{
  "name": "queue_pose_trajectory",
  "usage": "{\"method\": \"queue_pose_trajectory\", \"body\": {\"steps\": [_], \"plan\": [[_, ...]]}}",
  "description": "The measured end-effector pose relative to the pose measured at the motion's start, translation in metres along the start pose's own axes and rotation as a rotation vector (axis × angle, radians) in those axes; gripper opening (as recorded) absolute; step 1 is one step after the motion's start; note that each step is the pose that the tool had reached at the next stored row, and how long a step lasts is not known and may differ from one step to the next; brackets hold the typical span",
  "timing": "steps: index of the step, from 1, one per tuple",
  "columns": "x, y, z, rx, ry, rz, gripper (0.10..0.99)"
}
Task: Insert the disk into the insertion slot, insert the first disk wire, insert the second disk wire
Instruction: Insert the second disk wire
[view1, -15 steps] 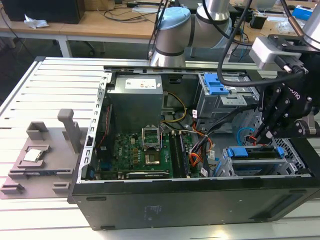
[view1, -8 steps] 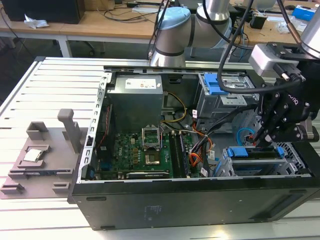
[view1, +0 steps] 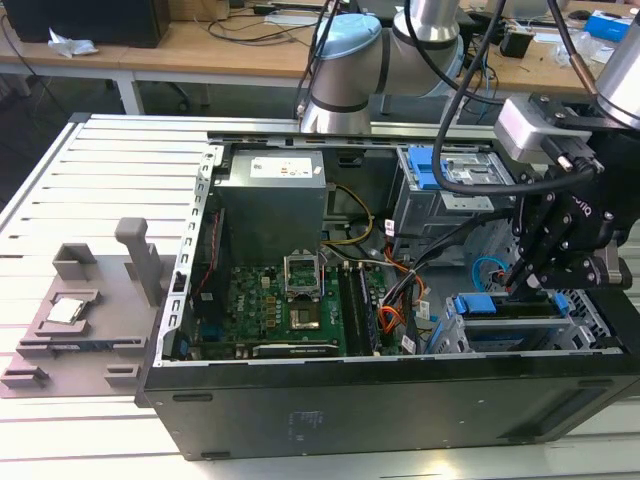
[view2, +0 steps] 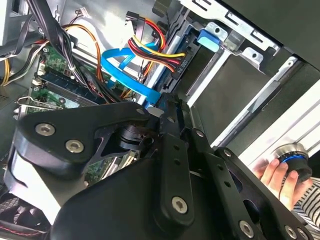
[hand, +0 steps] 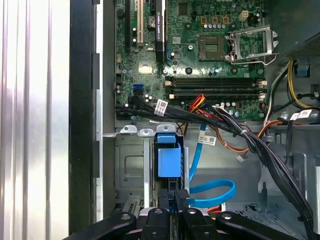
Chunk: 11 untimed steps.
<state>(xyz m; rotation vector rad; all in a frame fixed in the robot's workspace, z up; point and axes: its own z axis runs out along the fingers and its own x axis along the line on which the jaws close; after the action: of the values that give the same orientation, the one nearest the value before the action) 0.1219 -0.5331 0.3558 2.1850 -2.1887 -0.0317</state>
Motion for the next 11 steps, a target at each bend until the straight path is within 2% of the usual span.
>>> {"method": "queue_pose_trajectory", "body": {"steps": [7,11], "plan": [[-0.0001,-0.0002,0.0048,0.0,0.0003,0.0,0.165],[-0.0003,-0.0035,0.0054,0.0,0.0,0.0,0.165]]}}
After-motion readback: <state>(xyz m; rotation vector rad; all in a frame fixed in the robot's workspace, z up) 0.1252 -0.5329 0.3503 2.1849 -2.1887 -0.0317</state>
